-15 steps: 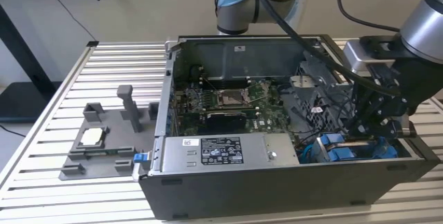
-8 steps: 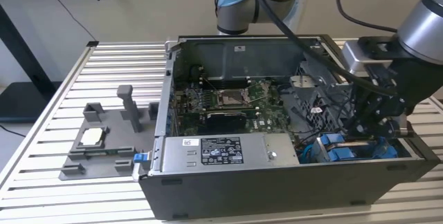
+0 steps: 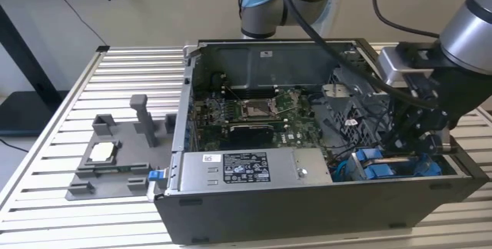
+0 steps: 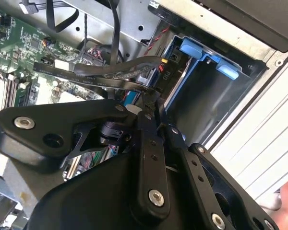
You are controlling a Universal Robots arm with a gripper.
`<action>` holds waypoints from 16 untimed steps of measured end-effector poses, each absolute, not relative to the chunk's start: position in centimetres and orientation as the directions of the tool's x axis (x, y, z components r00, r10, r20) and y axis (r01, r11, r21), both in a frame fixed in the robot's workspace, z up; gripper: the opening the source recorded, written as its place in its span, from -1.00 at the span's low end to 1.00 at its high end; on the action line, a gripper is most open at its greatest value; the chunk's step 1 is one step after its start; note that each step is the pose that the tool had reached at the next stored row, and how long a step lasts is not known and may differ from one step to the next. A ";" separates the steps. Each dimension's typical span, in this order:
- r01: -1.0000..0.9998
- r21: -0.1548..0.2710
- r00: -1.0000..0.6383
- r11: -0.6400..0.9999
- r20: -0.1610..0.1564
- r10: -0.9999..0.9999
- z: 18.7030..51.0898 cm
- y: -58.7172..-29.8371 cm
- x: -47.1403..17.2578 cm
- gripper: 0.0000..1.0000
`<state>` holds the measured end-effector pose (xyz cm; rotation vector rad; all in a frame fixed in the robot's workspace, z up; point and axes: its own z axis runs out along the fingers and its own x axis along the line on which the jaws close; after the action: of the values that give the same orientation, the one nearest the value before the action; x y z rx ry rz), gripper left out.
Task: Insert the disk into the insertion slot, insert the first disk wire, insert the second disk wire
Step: 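Insert the second disk wire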
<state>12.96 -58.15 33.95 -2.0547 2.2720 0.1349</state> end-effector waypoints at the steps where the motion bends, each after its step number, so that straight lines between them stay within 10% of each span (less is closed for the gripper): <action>1: -0.995 0.015 -0.101 0.099 -0.115 -0.988 33.9 -58.1 13.0 -0.68; 16: -0.995 0.015 -0.102 0.101 -0.115 -0.988 33.4 -58.1 13.0 -0.68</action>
<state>12.98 -58.15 33.45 -2.0535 2.2737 0.1356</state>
